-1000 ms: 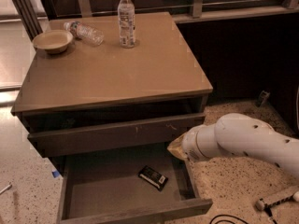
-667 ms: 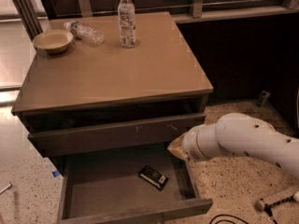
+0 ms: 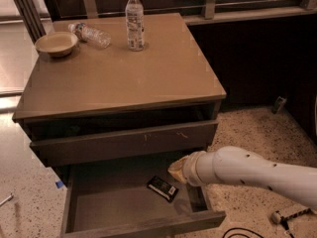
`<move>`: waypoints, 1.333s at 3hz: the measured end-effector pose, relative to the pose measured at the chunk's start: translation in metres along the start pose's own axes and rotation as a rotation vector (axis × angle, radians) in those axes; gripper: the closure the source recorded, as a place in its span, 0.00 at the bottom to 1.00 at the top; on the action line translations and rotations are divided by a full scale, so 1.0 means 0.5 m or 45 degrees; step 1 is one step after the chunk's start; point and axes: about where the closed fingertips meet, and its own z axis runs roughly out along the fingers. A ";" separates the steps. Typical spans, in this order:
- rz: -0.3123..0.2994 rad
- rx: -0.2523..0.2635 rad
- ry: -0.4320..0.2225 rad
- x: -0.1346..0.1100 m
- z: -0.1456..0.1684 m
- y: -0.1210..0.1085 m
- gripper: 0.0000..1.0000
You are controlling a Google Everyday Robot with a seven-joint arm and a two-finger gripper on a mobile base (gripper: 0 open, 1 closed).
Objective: Pick rxbar chocolate from middle drawer and place on counter
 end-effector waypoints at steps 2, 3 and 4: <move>0.050 -0.136 -0.015 0.090 0.216 0.083 1.00; 0.057 -0.147 -0.018 0.093 0.235 0.092 1.00; 0.034 -0.139 0.001 0.104 0.241 0.090 1.00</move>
Offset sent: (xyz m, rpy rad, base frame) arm -0.0208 0.0798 -0.1916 0.0750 0.1434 0.0573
